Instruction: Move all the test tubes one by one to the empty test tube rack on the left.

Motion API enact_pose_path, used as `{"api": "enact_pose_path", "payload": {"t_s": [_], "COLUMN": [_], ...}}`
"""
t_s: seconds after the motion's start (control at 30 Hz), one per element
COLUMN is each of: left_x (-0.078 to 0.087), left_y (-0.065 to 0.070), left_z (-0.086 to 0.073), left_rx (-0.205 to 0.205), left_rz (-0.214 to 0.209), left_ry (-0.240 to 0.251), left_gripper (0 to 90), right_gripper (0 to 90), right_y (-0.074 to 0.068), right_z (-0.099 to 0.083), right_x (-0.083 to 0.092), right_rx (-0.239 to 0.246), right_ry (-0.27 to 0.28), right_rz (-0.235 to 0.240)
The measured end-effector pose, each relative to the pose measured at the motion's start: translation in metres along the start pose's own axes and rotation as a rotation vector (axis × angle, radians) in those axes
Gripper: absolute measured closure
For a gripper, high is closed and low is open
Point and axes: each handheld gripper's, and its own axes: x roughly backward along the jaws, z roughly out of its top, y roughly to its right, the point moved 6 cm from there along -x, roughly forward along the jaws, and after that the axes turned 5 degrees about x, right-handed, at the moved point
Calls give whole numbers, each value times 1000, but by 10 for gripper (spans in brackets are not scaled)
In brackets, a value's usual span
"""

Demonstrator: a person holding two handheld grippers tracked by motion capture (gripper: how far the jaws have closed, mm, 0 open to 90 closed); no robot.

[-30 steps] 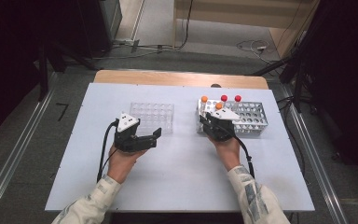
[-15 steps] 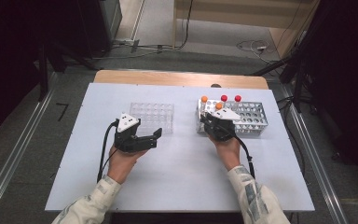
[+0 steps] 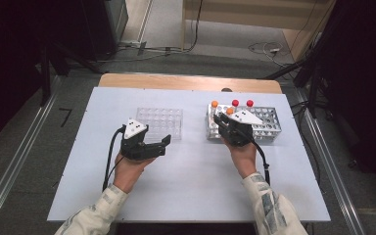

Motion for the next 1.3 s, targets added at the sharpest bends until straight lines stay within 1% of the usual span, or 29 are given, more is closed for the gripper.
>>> {"api": "enact_pose_path", "payload": {"t_s": [0.23, 0.3, 0.4, 0.53, 0.6, 0.67, 0.77, 0.93, 1.0, 1.17, 1.3], "left_x": [1, 1, 3, 4, 4, 5, 6, 7, 7, 9, 11], "left_y": [1, 2, 4, 4, 5, 5, 6, 8, 10, 15, 21], "left_z": [1, 2, 3, 4, 4, 4, 5, 6, 6, 7, 8], "left_rx": [2, 0, -5, -7, -10, -12, -12, -12, -14, -16, -7], "left_rz": [-2, 0, -3, -3, -4, -1, -5, -11, -17, -37, -73], "left_ry": [6, 14, 22, 24, 26, 25, 30, 36, 36, 36, 42], "left_gripper": [127, 130, 131, 131, 134, 135, 136, 144, 147, 158, 198], "right_gripper": [735, 735, 736, 735, 735, 735, 735, 735, 735, 735, 735], "right_y": [1, 0, -5, -15, -20, -25, -30, -39, -44, -62, -82], "right_z": [16, 19, 21, 21, 20, 18, 16, 10, 7, -3, -9], "right_x": [15, 19, 24, 26, 26, 25, 23, 19, 17, 10, 7], "right_rx": [-14, -13, -1, 11, 15, 31, 39, 35, 42, 71, 99], "right_ry": [52, 66, 70, 65, 59, 51, 39, 17, 5, -29, -49], "right_rz": [13, 23, 43, 77, 89, 101, 113, 142, 156, 194, 233]}}
